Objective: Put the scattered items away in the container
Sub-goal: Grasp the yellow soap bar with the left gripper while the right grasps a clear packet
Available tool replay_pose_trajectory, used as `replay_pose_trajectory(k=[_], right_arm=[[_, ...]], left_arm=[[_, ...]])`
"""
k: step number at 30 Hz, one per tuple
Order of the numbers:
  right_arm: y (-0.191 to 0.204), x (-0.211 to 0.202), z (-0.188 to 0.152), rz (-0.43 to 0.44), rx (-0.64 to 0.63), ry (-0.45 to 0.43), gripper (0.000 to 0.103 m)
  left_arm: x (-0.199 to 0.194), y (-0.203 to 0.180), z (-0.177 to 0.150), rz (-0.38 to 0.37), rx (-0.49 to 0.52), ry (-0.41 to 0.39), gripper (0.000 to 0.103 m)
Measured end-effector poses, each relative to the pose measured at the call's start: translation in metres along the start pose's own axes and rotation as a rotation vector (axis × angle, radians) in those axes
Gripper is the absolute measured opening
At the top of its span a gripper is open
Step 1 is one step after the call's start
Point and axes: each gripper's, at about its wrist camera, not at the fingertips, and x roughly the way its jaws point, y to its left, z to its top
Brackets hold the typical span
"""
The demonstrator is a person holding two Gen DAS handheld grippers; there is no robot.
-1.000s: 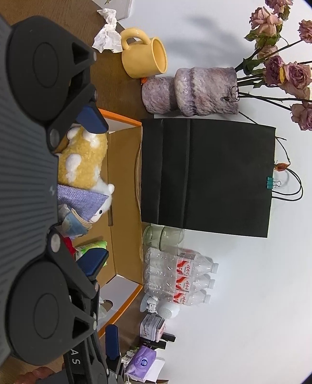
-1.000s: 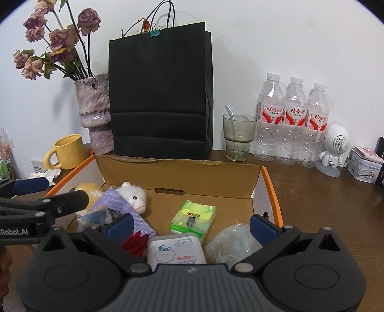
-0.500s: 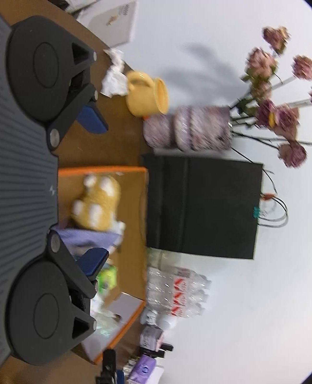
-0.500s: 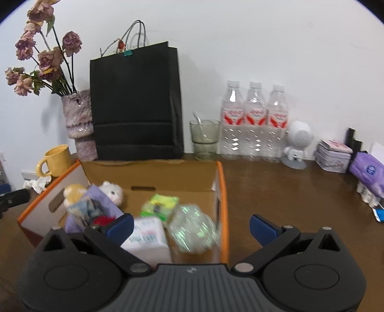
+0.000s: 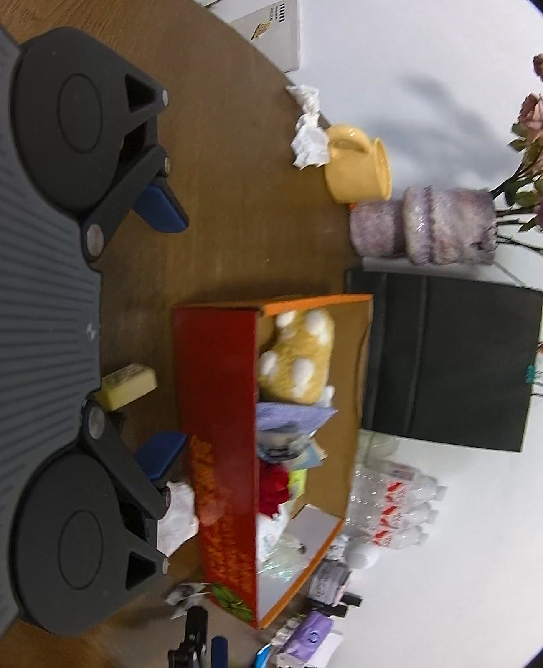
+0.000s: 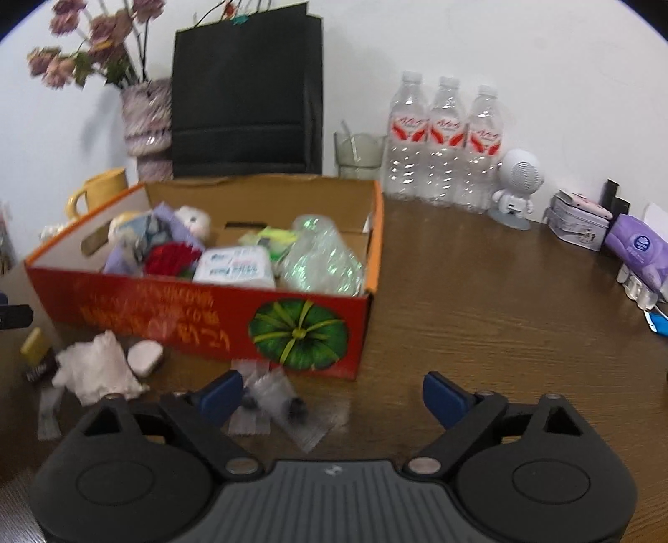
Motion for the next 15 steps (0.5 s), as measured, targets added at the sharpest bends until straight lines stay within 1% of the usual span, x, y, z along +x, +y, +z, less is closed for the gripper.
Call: replay_pose_trajectory(k=[2, 3, 4, 6, 10, 11, 12, 13, 15], right_arm=[[0.003, 0.003, -0.001, 0.016, -0.008, 0.005, 0.077], [0.005, 0.004, -0.002, 0.023, -0.011, 0.006, 0.073], [0.005, 0.005, -0.003, 0.029, -0.013, 0.007, 0.071], [0.005, 0.009, -0.004, 0.044, -0.007, 0.021, 0.061], [0.001, 0.012, -0.005, 0.088, 0.029, 0.023, 0.051], [0.001, 0.012, -0.005, 0.094, 0.034, 0.023, 0.046], [0.001, 0.012, -0.005, 0.101, 0.035, 0.024, 0.038], [0.000, 0.011, -0.006, 0.107, 0.039, 0.024, 0.033], [-0.001, 0.011, -0.007, 0.118, 0.055, 0.031, 0.018]], left_arm=[[0.001, -0.002, -0.002, -0.013, -0.012, 0.015, 0.103], [0.002, -0.002, -0.003, -0.021, -0.020, 0.019, 0.101], [0.002, -0.002, -0.004, -0.029, -0.029, 0.023, 0.100], [0.004, -0.003, -0.005, -0.035, -0.040, 0.035, 0.095], [0.007, -0.005, -0.006, -0.045, -0.051, 0.050, 0.075], [0.007, -0.005, -0.007, -0.051, -0.052, 0.055, 0.065], [0.008, -0.006, -0.007, -0.060, -0.050, 0.061, 0.051], [0.008, -0.007, -0.008, -0.067, -0.047, 0.069, 0.045], [0.009, -0.010, -0.011, -0.082, -0.037, 0.081, 0.024]])
